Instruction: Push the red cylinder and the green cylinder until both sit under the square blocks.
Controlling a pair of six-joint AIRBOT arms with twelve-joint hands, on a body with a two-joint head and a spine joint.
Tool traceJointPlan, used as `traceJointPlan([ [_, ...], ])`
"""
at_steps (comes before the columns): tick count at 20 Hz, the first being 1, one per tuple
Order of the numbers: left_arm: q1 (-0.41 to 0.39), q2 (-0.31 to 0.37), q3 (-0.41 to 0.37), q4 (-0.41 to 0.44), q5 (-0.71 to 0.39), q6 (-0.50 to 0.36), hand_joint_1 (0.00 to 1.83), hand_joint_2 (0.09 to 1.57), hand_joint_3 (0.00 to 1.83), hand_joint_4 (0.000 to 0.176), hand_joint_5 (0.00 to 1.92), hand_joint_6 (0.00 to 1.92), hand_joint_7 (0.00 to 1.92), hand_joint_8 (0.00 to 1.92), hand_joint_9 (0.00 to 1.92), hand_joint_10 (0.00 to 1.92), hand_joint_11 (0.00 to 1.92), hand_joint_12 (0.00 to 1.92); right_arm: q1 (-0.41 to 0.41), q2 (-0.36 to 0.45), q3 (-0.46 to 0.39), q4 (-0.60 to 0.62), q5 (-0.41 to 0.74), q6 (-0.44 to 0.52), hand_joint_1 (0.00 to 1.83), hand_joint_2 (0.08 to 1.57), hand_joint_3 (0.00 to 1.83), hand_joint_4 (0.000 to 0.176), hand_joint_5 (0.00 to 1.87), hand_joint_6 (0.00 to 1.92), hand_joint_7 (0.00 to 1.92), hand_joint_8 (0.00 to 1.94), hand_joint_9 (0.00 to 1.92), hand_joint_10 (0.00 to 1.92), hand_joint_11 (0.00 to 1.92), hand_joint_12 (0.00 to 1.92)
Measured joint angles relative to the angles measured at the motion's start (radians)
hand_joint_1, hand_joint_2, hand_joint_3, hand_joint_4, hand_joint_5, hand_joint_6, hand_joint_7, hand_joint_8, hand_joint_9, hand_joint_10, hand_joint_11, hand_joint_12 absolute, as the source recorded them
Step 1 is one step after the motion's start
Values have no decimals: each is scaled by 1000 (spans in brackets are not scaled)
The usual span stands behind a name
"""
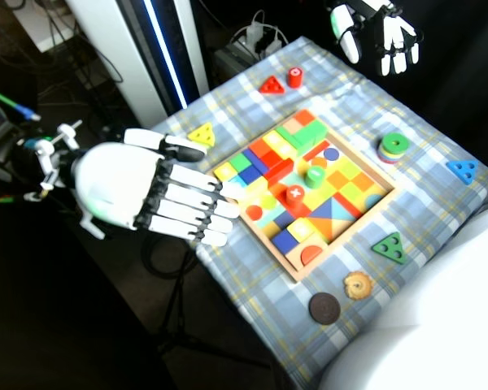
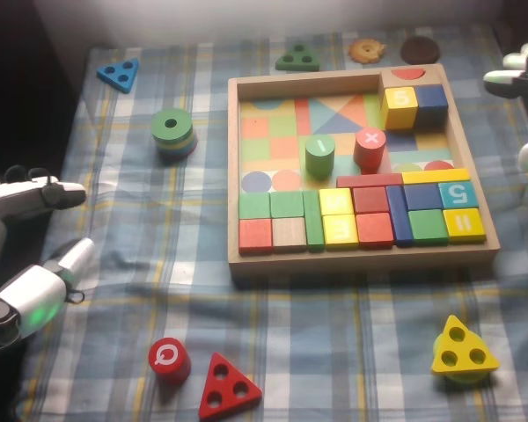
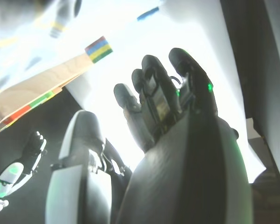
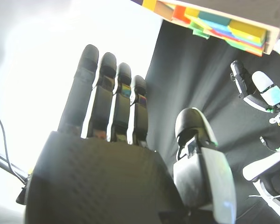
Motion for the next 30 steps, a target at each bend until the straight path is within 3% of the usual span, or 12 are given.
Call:
traceJointPlan([
  [2, 0, 0, 0, 4, 1, 0, 820, 1301, 8, 4, 771, 3, 555, 1, 455, 40, 0, 733, 23, 0, 8, -21, -12, 0, 12, 1218, 0, 45, 249, 0, 175, 6, 27, 10, 0, 0],
  [6, 0, 0, 0, 2, 5, 0, 835, 1287, 0, 44, 750, 2, 535, 2, 444, 19, 0, 688, 171, -21, 58, -161, -110, 1, 15, 1192, 0, 9, 244, 3, 206, 10, 82, 19, 0, 0],
  [9, 0, 0, 3, 11, 7, 0, 793, 1298, 2, 32, 754, 5, 529, 3, 436, 8, 0, 608, 278, -110, 177, -322, -236, 139, 5, 1153, 0, 91, 307, 7, 220, 3, 89, 6, 21, 9],
  [10, 0, 0, 6, 13, 8, 0, 800, 1295, 0, 31, 757, 3, 531, 2, 441, 8, 0, 690, 299, -128, 200, -357, -278, 169, 0, 1097, 0, 95, 287, 1, 187, 0, 50, 0, 3, 1],
  [11, -1, 0, 6, 11, 7, 0, 791, 1297, 1, 35, 759, 2, 538, 2, 447, 8, 0, 742, 326, -146, 226, -417, -335, 188, 0, 1074, 0, 81, 280, 0, 166, 0, 25, 0, 0, 0],
  [12, -1, 0, 6, 12, 7, 0, 804, 1297, 0, 29, 760, 1, 533, 2, 446, 7, 0, 804, 340, -152, 235, -440, -359, 196, 0, 1056, 0, 34, 280, 0, 120, 0, 4, 0, 0, 0],
  [13, -1, 0, 6, 15, 8, -1, 840, 1291, 0, 19, 764, 2, 540, 2, 456, 9, 0, 863, 356, -159, 243, -461, -383, 198, 0, 1028, 0, 35, 272, 0, 88, 0, 0, 0, 0, 0],
  [14, -1, 0, 6, 16, 8, -2, 836, 1290, 0, 19, 764, 1, 544, 1, 455, 7, 0, 817, 365, -161, 243, -472, -396, 198, 0, 991, 0, 70, 252, 0, 17, 0, 0, 0, 0, 0],
  [16, -1, 0, 6, 15, 8, -6, 823, 1297, 1, 4, 772, 3, 549, 2, 457, 6, 0, 742, 369, -171, 251, -483, -410, 199, 0, 1032, 0, 38, 282, 13, 0, 0, 0, 0, 0, 0],
  [21, -1, 0, 6, 16, 8, -16, 905, 1275, 0, 0, 811, 7, 577, 3, 480, 12, 0, 821, 374, -185, 258, -502, -440, 200, 0, 1017, 0, 51, 276, 7, 0, 0, 0, 0, 0, 0],
  [23, -1, 0, 6, 14, 7, -16, 898, 1279, 0, 0, 787, 0, 551, 1, 459, 2, 0, 720, 374, -191, 260, -515, -450, 201, 0, 971, 0, 108, 253, 0, 0, 0, 0, 0, 0, 0],
  [30, -1, 0, 6, 15, 8, -27, 858, 1289, 1, 8, 795, 1, 561, 2, 471, 4, 0, 771, 374, -209, 269, -553, -472, 219, 0, 1018, 1, 95, 241, 0, 0, 0, 0, 0, 0, 0],
])
